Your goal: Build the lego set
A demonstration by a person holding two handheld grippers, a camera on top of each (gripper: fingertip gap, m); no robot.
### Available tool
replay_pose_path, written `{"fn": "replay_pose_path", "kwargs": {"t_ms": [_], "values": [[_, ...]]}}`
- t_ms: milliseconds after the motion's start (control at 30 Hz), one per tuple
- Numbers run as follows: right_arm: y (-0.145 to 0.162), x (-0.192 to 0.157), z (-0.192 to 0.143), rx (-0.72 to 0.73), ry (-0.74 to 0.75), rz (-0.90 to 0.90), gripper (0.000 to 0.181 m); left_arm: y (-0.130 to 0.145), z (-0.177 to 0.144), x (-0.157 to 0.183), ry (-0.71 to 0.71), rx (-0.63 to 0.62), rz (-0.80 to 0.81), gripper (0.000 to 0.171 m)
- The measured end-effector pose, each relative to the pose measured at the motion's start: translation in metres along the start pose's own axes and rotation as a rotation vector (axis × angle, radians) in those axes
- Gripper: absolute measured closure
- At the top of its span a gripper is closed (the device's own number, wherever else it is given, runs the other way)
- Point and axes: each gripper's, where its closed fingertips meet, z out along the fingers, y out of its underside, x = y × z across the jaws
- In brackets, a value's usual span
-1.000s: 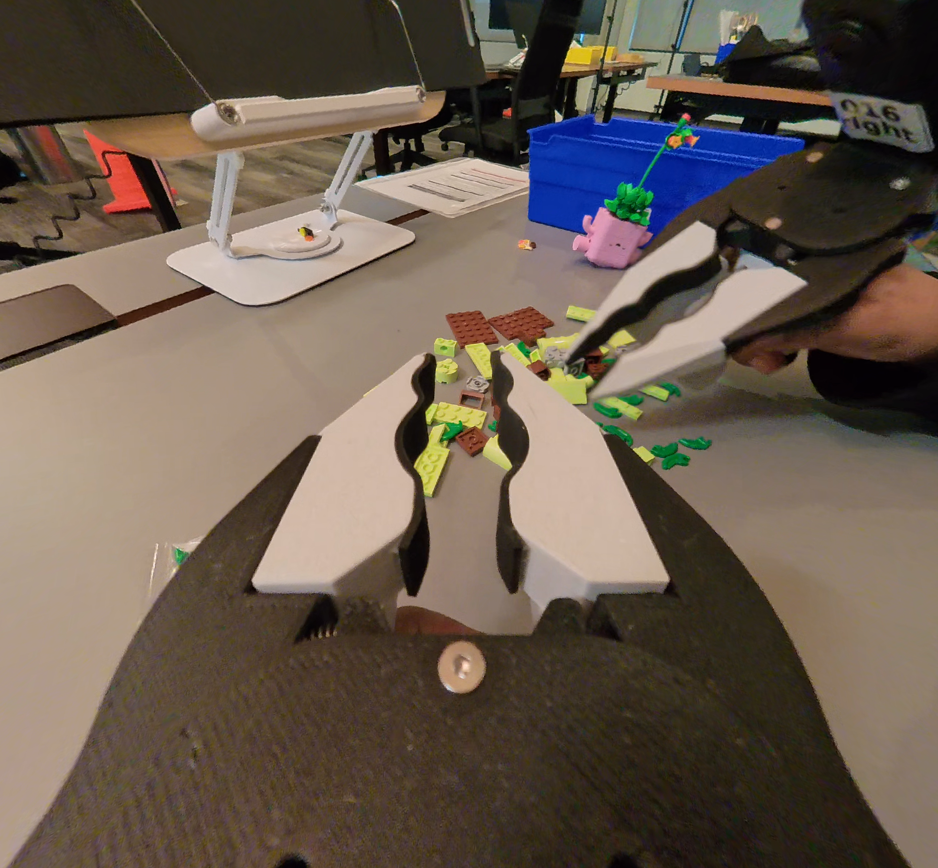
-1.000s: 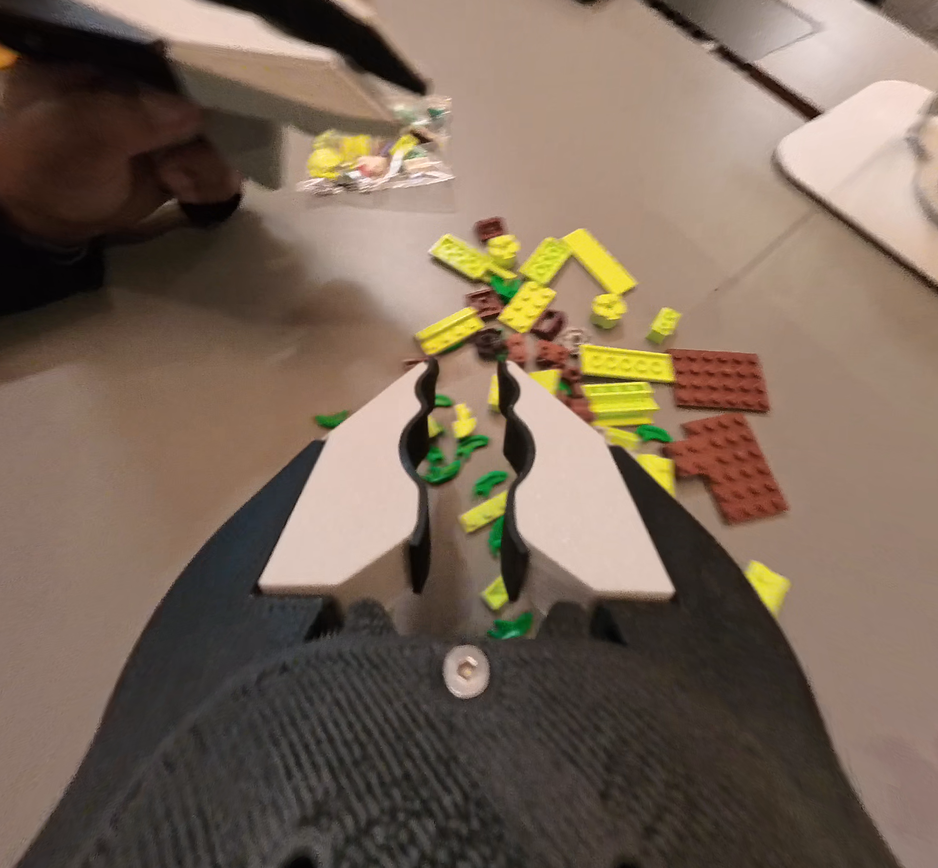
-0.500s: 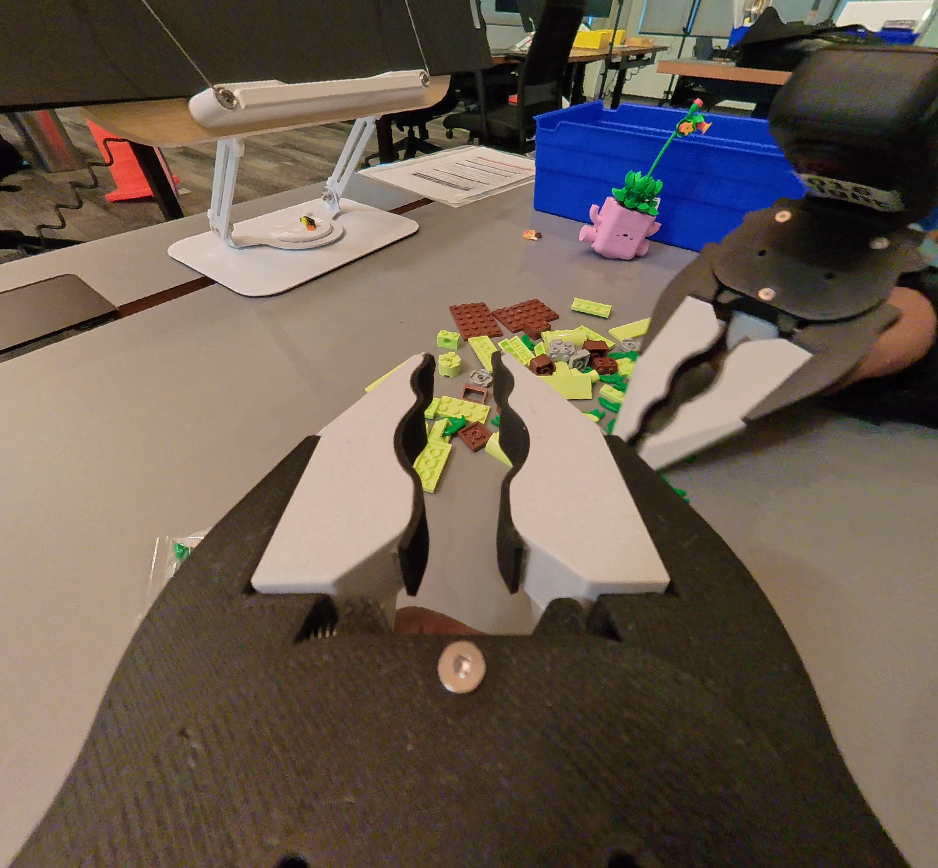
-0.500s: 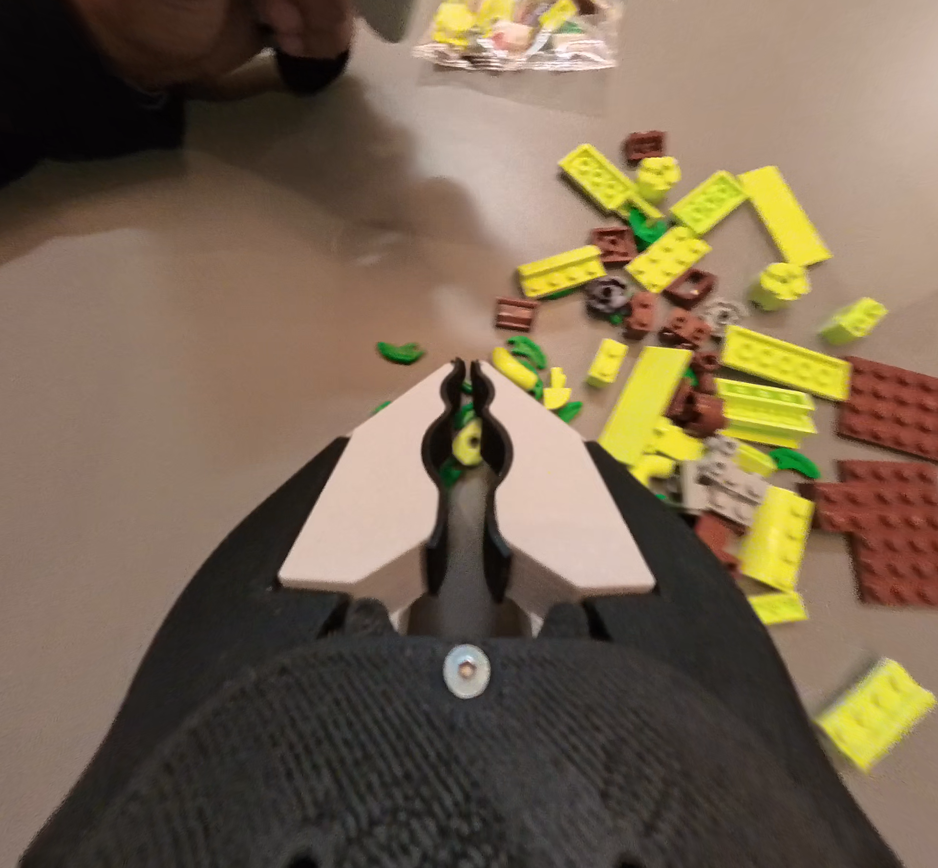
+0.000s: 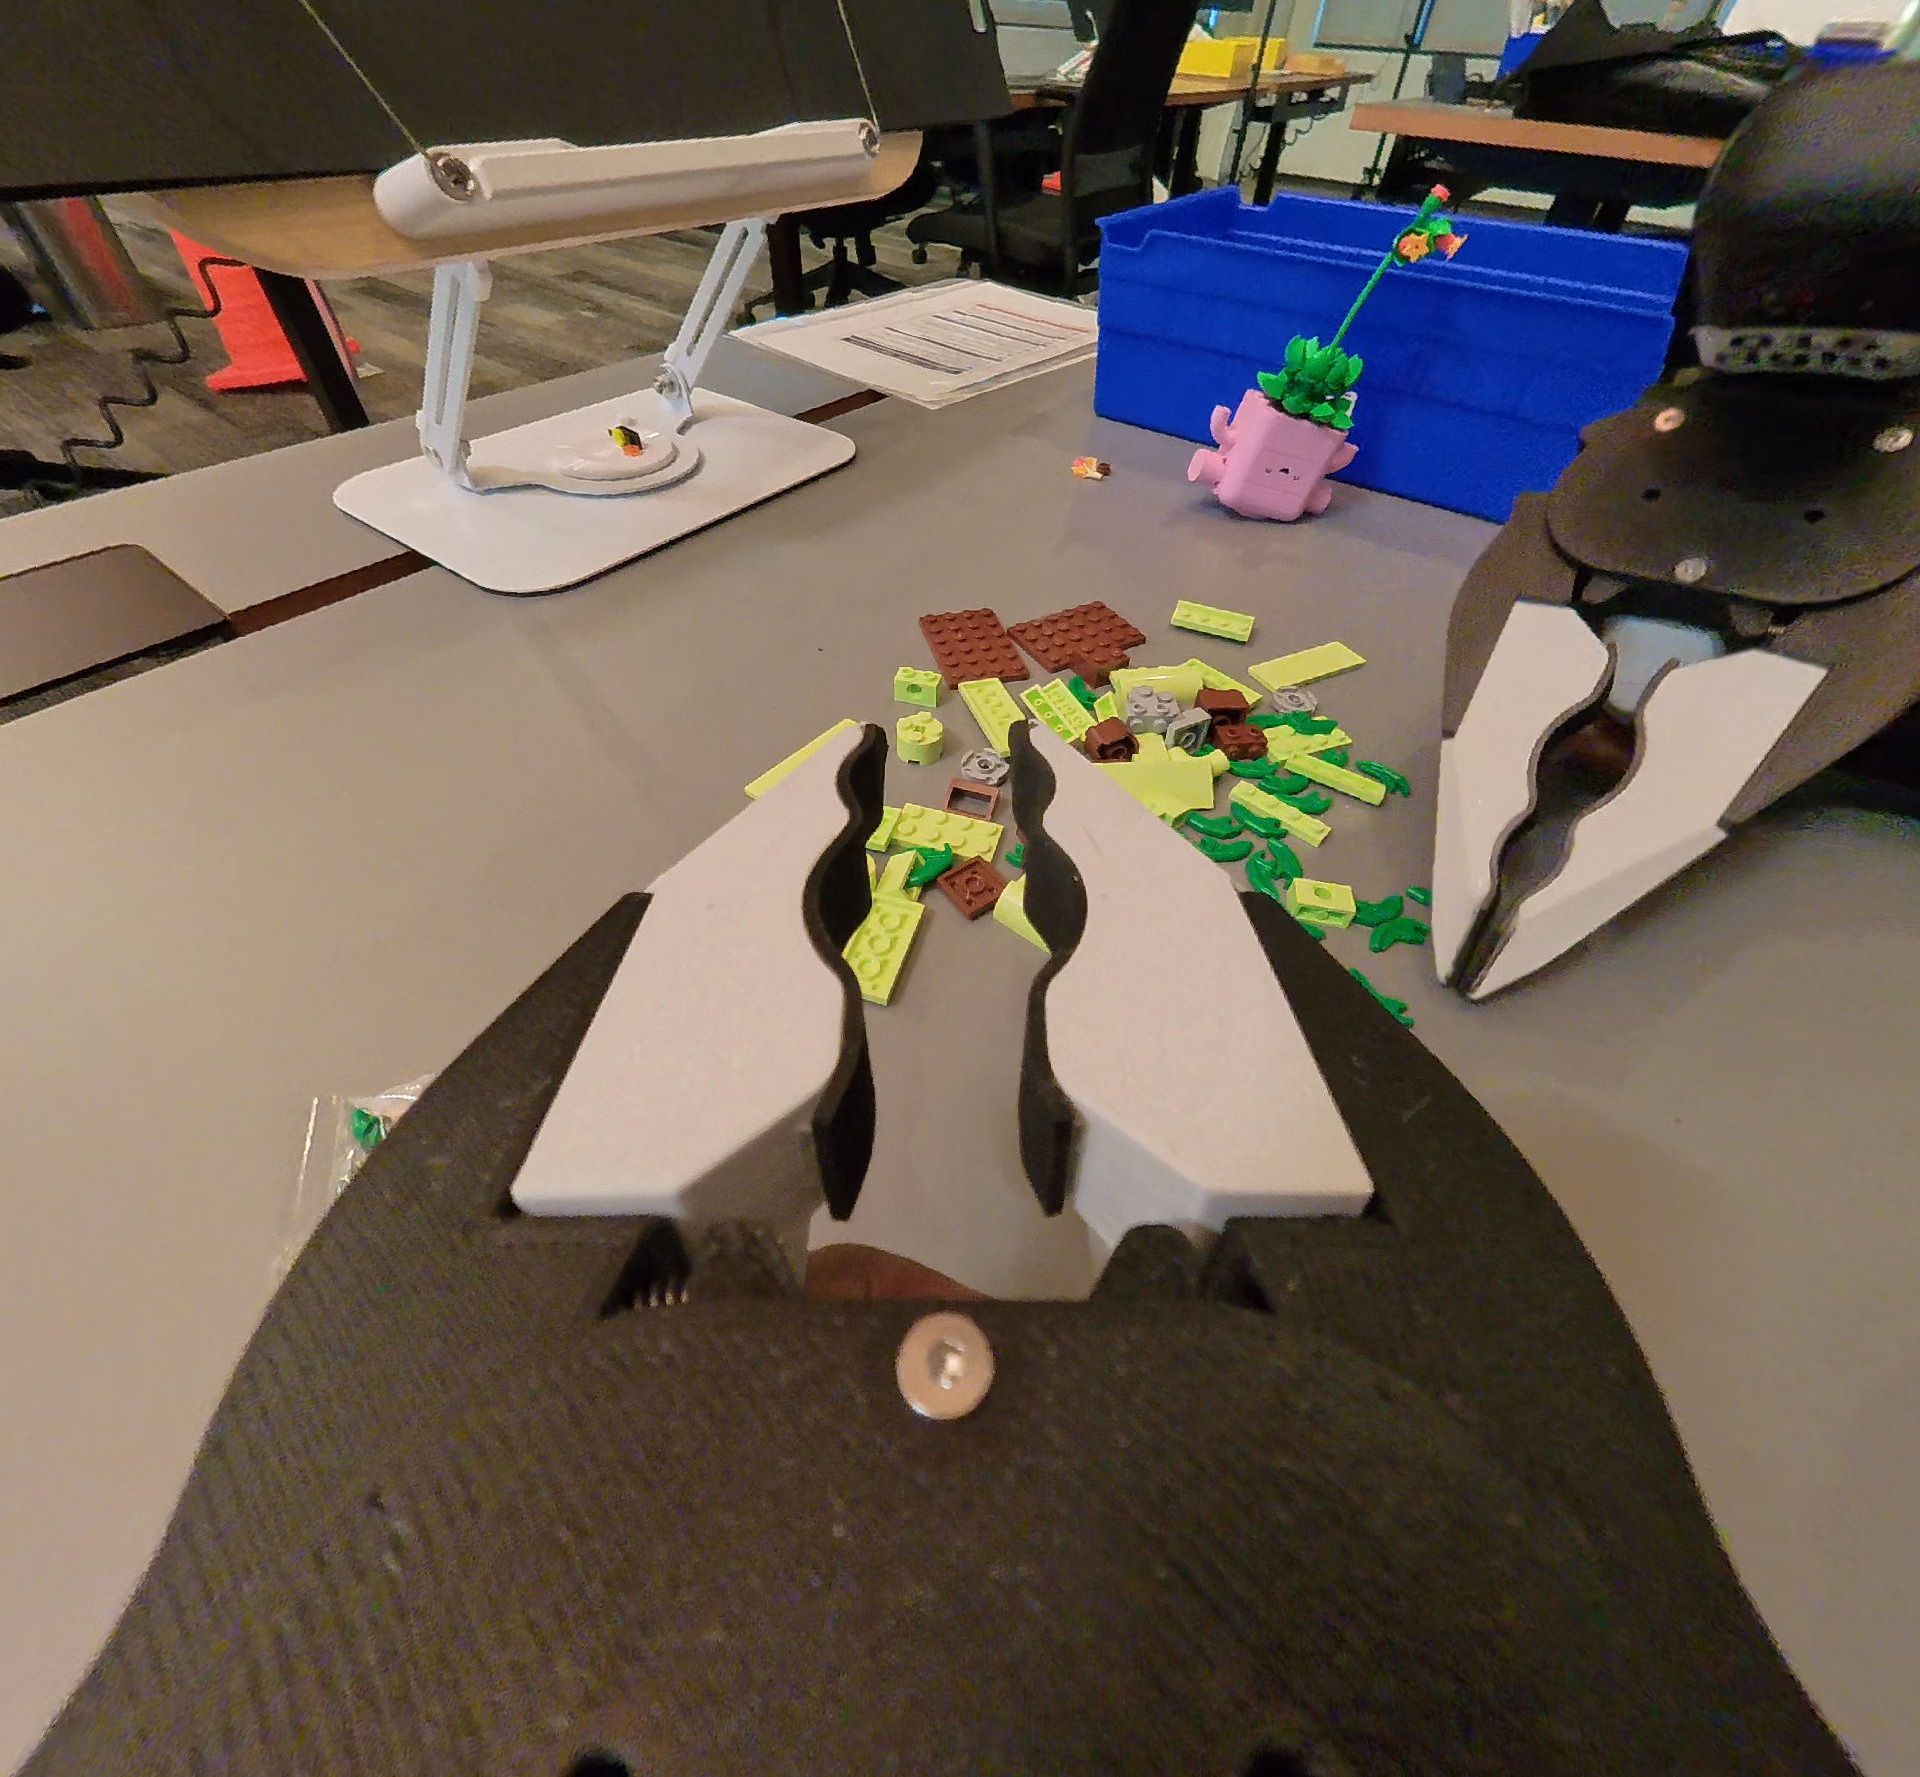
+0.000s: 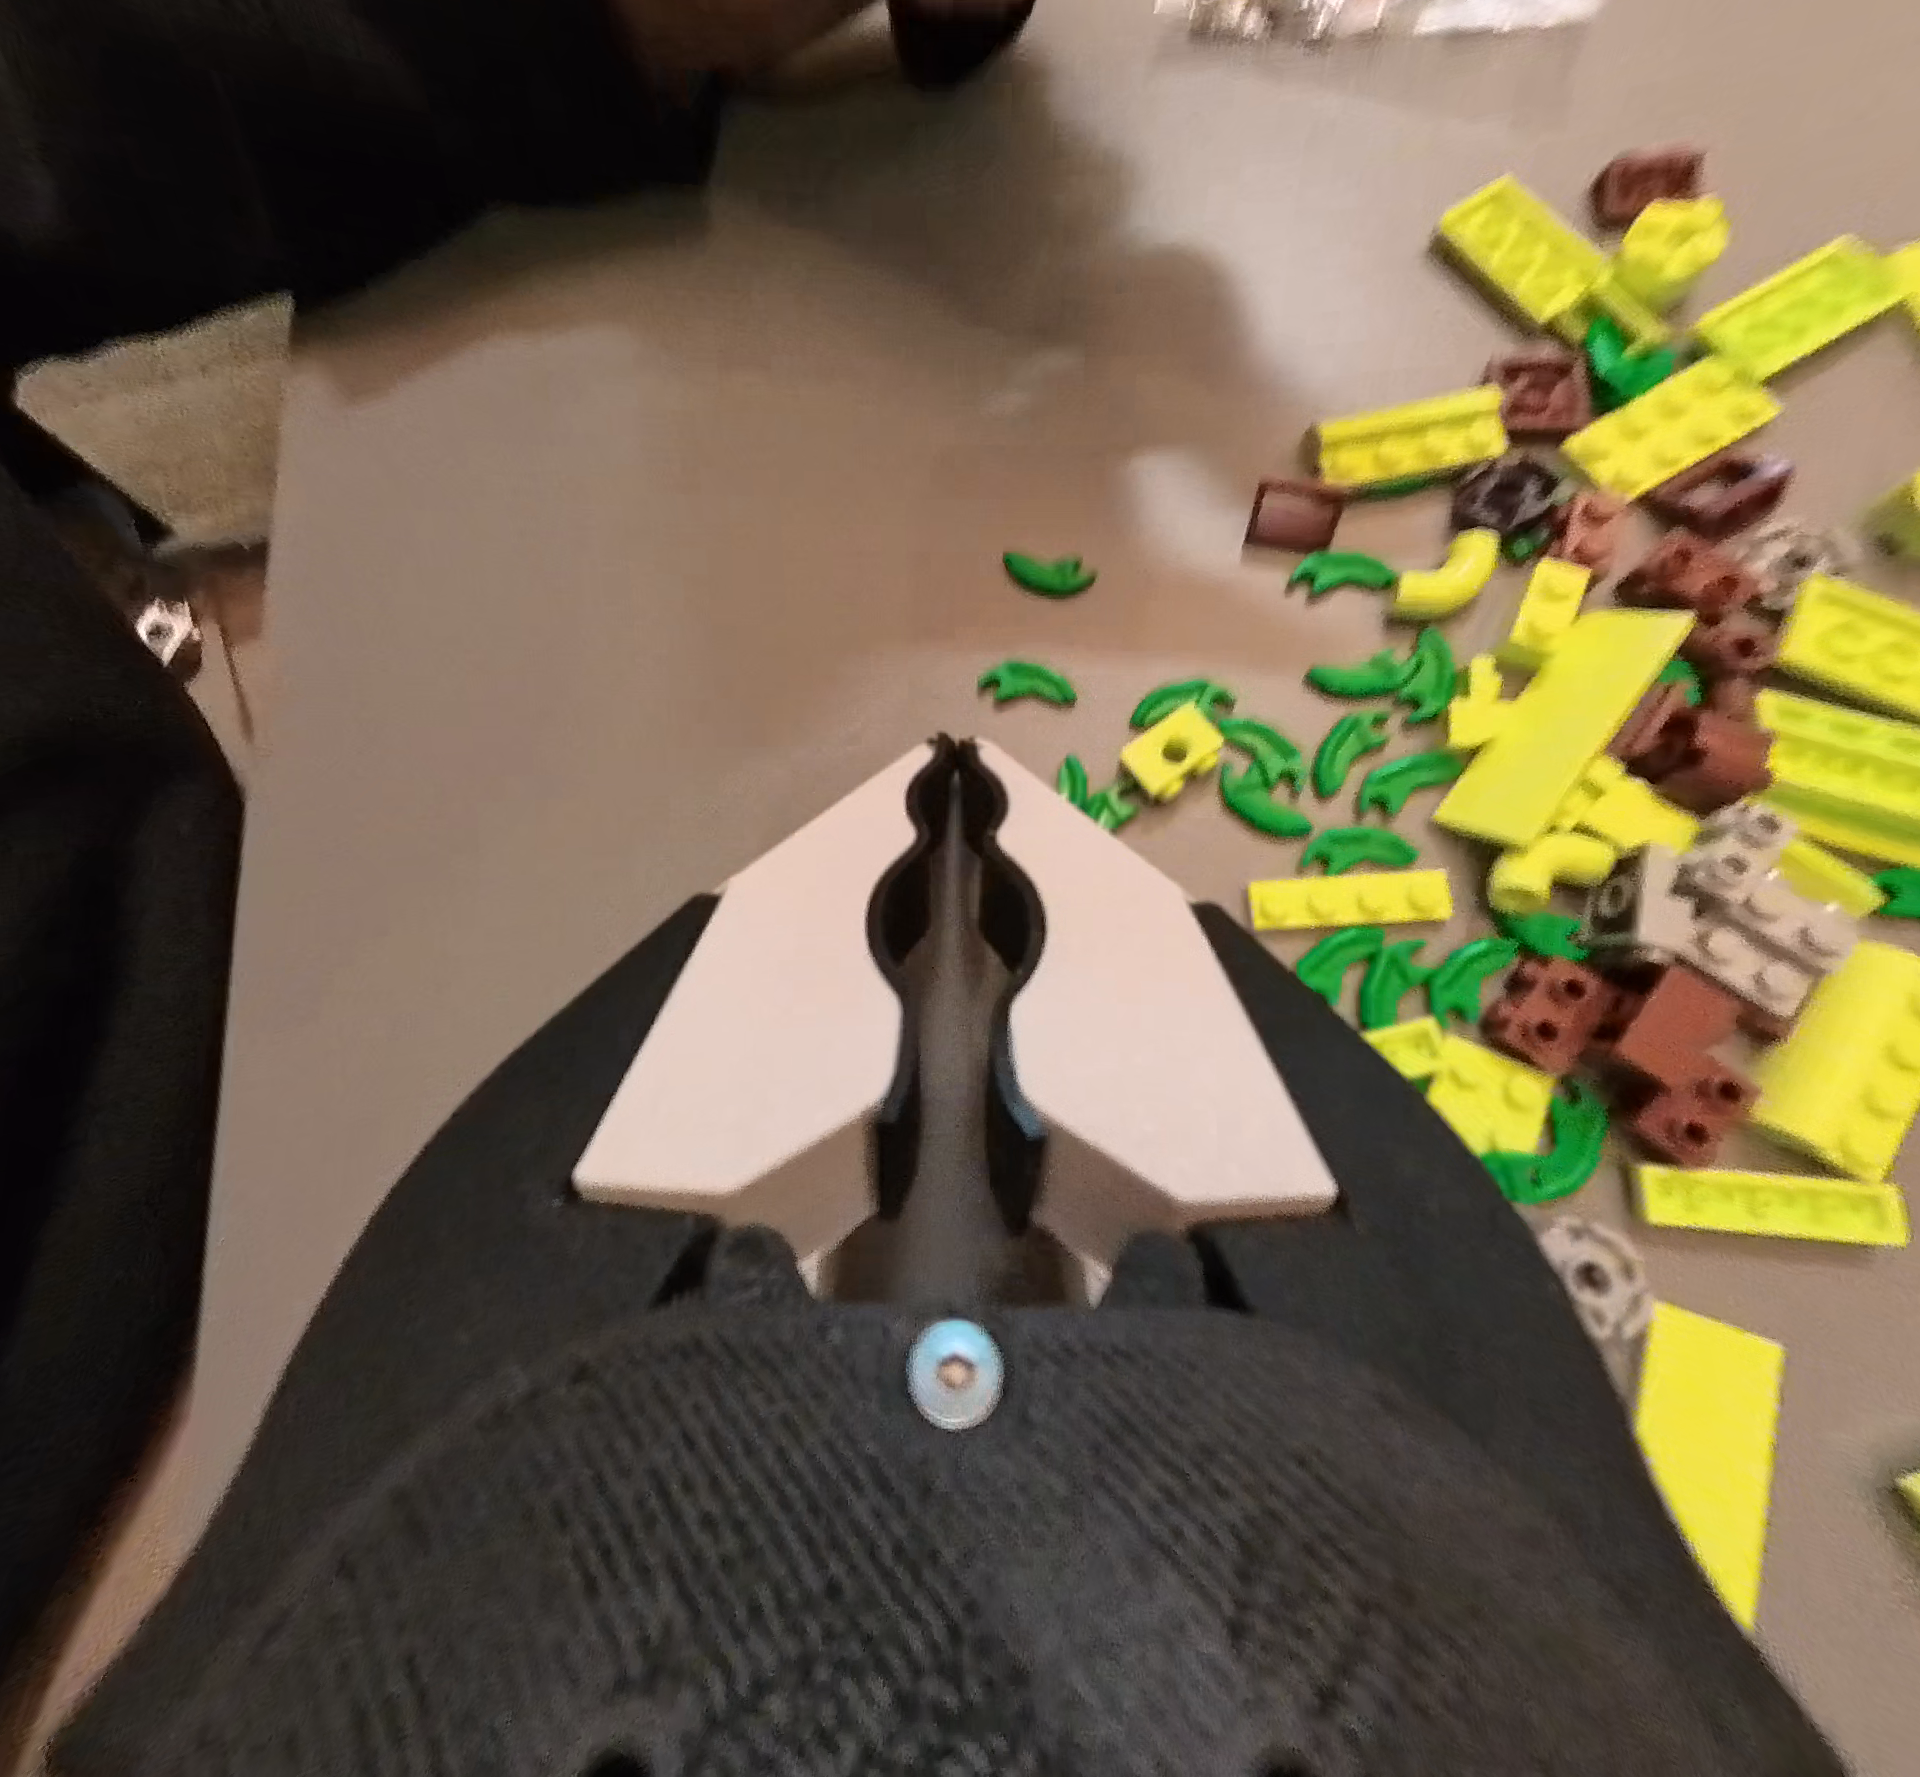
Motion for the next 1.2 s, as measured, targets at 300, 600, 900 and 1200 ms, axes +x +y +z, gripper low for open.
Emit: {"fn": "replay_pose_path", "kwargs": {"t_ms": [300,600,900,1200], "values": [[-0.003,0.081,-0.013,0.028,0.368,0.052,0.181,-0.001,-0.001,0.001,-0.018,0.006,0.028,0.151],[-0.007,0.027,-0.030,0.154,0.095,0.106,0.176,-0.004,-0.003,-0.006,-0.023,0.031,-0.030,0.150],[0.019,0.021,-0.018,0.026,0.032,0.117,0.181,-0.005,-0.006,-0.011,-0.028,0.048,-0.073,0.148],[-0.005,0.078,-0.049,0.216,0.255,0.152,0.181,-0.004,-0.004,-0.009,-0.028,0.037,-0.057,0.149]]}}
